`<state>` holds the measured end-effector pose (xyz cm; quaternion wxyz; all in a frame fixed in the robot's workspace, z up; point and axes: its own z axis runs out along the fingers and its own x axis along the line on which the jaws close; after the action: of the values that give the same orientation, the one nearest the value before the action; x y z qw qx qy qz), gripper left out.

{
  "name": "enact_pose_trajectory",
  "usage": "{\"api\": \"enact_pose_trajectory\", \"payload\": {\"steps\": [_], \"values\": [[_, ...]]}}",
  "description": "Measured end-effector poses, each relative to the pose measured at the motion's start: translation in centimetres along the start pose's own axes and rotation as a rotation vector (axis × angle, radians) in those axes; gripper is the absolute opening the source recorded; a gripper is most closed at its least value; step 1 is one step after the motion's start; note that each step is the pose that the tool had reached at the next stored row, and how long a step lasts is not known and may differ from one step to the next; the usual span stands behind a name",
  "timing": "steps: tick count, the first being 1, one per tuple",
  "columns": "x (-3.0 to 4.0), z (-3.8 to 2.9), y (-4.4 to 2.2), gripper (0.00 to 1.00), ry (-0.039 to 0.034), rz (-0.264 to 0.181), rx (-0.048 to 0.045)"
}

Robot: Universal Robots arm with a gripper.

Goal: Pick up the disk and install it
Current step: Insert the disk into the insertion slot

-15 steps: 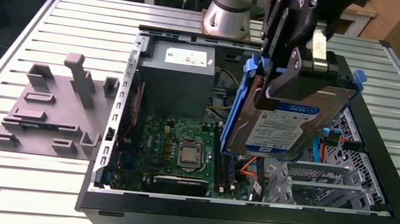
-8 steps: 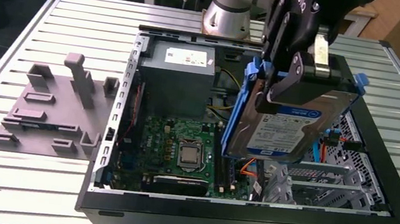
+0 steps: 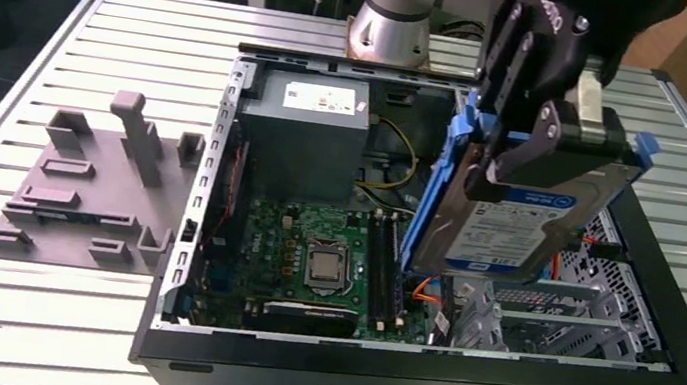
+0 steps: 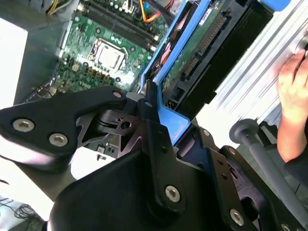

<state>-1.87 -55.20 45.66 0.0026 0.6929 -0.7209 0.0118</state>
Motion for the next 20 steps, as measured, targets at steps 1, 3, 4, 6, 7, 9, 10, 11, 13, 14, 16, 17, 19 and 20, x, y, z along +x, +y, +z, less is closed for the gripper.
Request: {"api": "enact_pose_trajectory", "payload": {"steps": [1, 3, 4, 6, 7, 9, 10, 11, 13, 14, 16, 17, 19, 20], "values": [[-0.01, 0.03, -0.34, 0.36, 0.0000, 0.000, 0.0000], [-0.03, 0.08, -0.95, 0.36, -0.0001, 0.000, 0.0000], [-0.04, 0.10, -1.19, 0.36, 0.0000, 0.000, 0.0000], [-0.05, 0.13, -1.45, 0.36, 0.0002, 0.000, 0.0000], [-0.03, 0.15, -1.46, 0.36, 0.0002, 0.000, 0.0003], [0.06, 0.18, -1.47, 0.36, 0.0001, 0.000, 0.0026], [0.12, 0.19, -1.47, 0.36, 0.0000, 0.000, 0.0044], [0.18, 0.21, -1.48, 0.36, -0.0001, 0.000, 0.0056], [0.22, 0.24, -1.54, 0.36, -0.0003, 0.000, 0.0064], [0.21, 0.26, -1.70, 0.36, -0.0002, 0.000, 0.0064], [0.19, 0.30, -2.26, 0.36, -0.0001, 0.000, 0.0065], [0.18, 0.32, -2.65, 0.36, -0.0002, 0.000, 0.0065], [0.16, 0.36, -3.29, 0.36, -0.0002, 0.000, 0.0064], [0.15, 0.38, -3.56, 0.36, -0.0002, 0.000, 0.0065]]}}
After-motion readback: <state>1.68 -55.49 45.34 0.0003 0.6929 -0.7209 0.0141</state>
